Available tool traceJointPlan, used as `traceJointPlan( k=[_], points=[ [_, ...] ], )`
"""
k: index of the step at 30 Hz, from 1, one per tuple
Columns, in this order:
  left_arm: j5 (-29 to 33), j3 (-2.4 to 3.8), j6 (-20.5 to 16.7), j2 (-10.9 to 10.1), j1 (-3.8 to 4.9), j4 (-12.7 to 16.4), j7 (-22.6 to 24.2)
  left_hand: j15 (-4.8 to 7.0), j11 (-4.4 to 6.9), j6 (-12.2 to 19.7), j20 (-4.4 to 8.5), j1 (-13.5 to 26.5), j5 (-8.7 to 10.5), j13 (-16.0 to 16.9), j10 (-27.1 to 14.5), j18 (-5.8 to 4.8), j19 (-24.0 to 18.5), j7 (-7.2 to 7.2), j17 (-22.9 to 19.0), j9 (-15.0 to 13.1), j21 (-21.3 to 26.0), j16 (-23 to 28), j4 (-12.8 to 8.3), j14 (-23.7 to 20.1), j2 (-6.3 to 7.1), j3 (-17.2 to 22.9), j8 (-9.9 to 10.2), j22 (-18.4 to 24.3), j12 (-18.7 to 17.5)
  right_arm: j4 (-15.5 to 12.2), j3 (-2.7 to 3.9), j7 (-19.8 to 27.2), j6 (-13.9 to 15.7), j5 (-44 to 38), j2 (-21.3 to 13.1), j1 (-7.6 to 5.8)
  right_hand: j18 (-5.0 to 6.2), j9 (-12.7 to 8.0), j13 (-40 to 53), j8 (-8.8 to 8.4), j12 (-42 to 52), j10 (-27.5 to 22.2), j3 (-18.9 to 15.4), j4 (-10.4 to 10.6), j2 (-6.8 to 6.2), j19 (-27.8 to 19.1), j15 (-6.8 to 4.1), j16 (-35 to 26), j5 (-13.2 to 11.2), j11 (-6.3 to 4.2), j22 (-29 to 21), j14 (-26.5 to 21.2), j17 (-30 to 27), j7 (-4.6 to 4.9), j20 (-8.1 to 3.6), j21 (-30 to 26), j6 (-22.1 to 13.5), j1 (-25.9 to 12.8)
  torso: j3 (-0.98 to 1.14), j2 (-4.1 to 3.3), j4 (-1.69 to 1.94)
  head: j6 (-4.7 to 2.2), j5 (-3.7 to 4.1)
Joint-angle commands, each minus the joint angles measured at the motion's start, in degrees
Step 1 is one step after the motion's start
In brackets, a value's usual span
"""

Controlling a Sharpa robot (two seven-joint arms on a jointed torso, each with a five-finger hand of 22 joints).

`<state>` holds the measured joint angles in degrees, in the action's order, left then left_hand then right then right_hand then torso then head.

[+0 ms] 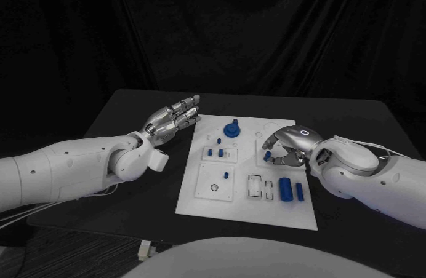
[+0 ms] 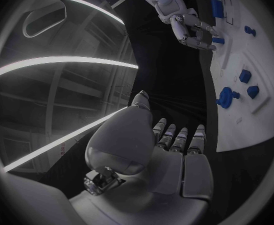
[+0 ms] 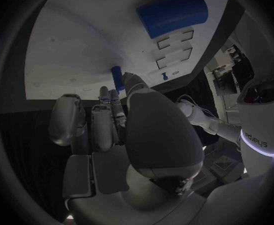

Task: Assemble the parts on the task board

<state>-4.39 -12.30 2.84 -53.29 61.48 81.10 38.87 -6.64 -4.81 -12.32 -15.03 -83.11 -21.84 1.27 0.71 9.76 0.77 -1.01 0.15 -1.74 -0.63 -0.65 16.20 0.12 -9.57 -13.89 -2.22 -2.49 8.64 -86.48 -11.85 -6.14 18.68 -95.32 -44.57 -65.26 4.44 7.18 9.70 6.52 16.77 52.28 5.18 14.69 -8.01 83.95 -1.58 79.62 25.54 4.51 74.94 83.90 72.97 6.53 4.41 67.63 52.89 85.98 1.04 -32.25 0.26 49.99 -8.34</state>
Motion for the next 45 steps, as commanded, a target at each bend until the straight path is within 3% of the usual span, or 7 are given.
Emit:
traceJointPlan(
  k=[1,5,16,33,45],
  points=[
    [0.33,0.06,-0.47,-0.01,-0.05,0.2,6.12,0.25,0.29,-0.05,0.32,-0.33,0.09,0.06,-0.2,0.25,-0.02,0.5,-0.05,-0.01,0.07,0.34,0.08,-0.08,0.23,-0.33,-0.24,0.09,0.14,0.51,0.03,0.33,-1.36,-0.15,0.38,0.32,0.01,0.39,-0.02,0.55,0.26,1.2,0.96,-0.02,0.0,-0.37,-0.17,-0.41,2.06,0.02,9.21,2.33,-0.24,0.02,-0.16,-0.52,1.03,0.96,0.01,0.0,0.01,0.01,0.0],
    [0.33,0.06,-0.38,-0.03,-0.05,0.2,6.06,0.25,0.28,-0.02,0.33,-0.33,0.09,0.05,-0.21,0.26,-0.01,0.52,-0.05,0.0,0.06,0.33,0.09,-0.08,0.23,-0.33,-0.24,0.06,0.11,0.8,0.03,0.71,-1.22,-0.15,0.65,0.44,0.07,1.3,0.06,1.51,0.79,2.77,2.85,-0.26,-0.53,-0.66,-0.05,-0.6,6.5,-0.09,9.1,2.15,-0.55,-0.05,-0.08,-0.83,2.5,1.63,0.0,-0.01,0.03,0.01,-0.02],
    [0.33,0.06,0.05,0.14,-0.05,0.07,5.77,0.04,0.2,0.07,0.12,-0.42,-0.07,0.04,-0.25,0.3,0.05,0.59,-0.01,0.01,0.01,0.21,0.03,-0.06,0.13,-0.29,-0.21,-0.13,0.05,0.83,0.03,1.47,-0.8,-0.15,0.72,0.52,0.14,2.94,0.83,3.46,2.54,5.59,5.02,-1.1,-0.78,-0.99,0.43,-0.92,7.63,-0.67,8.99,1.9,-1.11,-0.08,0.23,-1.09,4.37,2.27,0.0,-0.01,0.01,0.01,-0.01],
    [0.33,0.06,0.31,0.16,-0.08,-0.08,5.47,-0.58,0.29,0.06,-0.6,-0.86,-0.36,0.05,-0.28,0.37,0.12,0.2,0.07,0.01,-0.05,-0.07,-0.22,-0.01,-0.09,-0.12,-0.21,-0.25,0.12,-1.68,0.04,2.96,3.19,0.86,-1.08,0.31,0.22,5.37,1.68,6.34,4.23,8.14,6.82,-2.77,-0.28,-1.27,0.37,-1.42,5.31,-1.22,8.92,1.65,-1.89,-0.09,0.31,-1.12,6.24,2.61,0.0,0.02,-0.01,0.01,-0.39],
    [0.33,0.06,0.47,0.22,-0.09,-0.17,5.16,-0.96,0.37,0.08,-0.88,-1.06,-0.46,0.05,-0.29,0.4,0.16,0.07,0.12,0.01,-0.08,-0.22,-0.32,0.03,-0.22,-0.04,-0.21,-0.33,0.13,-4.97,0.04,2.24,4.77,2.32,-2.84,-2.33,0.16,6.55,1.86,7.7,4.69,9.58,7.15,-3.23,-0.09,-1.08,0.05,-1.15,4.42,-1.64,9.03,1.88,-1.55,-0.26,0.08,-0.57,7.32,2.37,0.02,0.05,0.02,0.01,-0.52]
  ],
)
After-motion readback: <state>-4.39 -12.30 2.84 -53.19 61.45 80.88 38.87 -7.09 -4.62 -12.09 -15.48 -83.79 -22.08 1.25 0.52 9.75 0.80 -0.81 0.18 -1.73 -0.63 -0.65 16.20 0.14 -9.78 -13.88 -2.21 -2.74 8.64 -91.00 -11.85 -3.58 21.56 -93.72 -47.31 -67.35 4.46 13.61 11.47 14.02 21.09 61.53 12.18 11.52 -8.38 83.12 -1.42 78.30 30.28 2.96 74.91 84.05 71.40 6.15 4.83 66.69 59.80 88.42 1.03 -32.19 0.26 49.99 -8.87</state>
